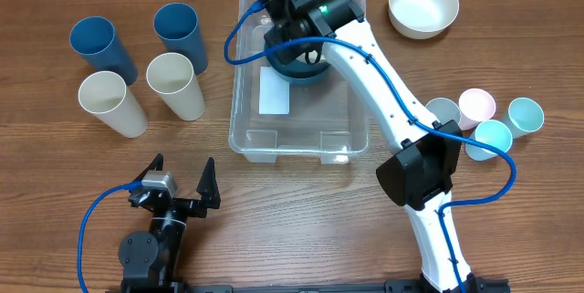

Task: Pack container
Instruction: 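Carry the cream bowl into the bin and nest it in the blue bowl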

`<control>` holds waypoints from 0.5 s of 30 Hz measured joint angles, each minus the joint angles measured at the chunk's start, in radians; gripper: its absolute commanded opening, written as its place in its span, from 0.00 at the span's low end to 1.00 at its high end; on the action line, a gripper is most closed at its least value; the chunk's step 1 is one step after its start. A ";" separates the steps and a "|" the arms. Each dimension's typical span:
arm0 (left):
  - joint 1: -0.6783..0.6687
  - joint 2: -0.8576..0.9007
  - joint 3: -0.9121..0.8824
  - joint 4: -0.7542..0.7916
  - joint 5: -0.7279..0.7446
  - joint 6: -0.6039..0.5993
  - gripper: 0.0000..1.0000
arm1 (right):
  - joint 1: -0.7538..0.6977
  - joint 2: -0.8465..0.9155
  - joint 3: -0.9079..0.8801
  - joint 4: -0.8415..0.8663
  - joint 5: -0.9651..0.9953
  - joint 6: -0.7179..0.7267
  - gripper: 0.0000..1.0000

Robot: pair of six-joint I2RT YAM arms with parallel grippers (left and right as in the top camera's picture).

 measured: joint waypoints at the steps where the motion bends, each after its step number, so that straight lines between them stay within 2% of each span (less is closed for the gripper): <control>1: 0.000 0.000 0.000 0.000 0.000 0.000 1.00 | 0.005 0.000 0.000 0.015 0.000 -0.005 0.04; 9: 0.000 0.000 0.000 0.000 0.000 0.000 1.00 | 0.013 0.000 -0.053 0.082 -0.034 -0.022 0.04; 10: 0.000 0.000 0.000 0.000 0.000 0.000 1.00 | 0.013 0.000 -0.066 0.083 -0.035 -0.023 0.08; 12: 0.000 0.000 0.000 0.000 0.000 0.000 1.00 | 0.013 0.000 -0.084 0.084 -0.037 -0.024 0.60; 13: 0.000 0.000 0.000 0.000 0.000 0.000 1.00 | 0.013 0.000 -0.085 0.091 -0.037 -0.024 0.71; 15: 0.000 0.000 0.000 0.000 0.000 0.000 1.00 | 0.013 0.000 -0.085 0.094 -0.037 -0.029 0.77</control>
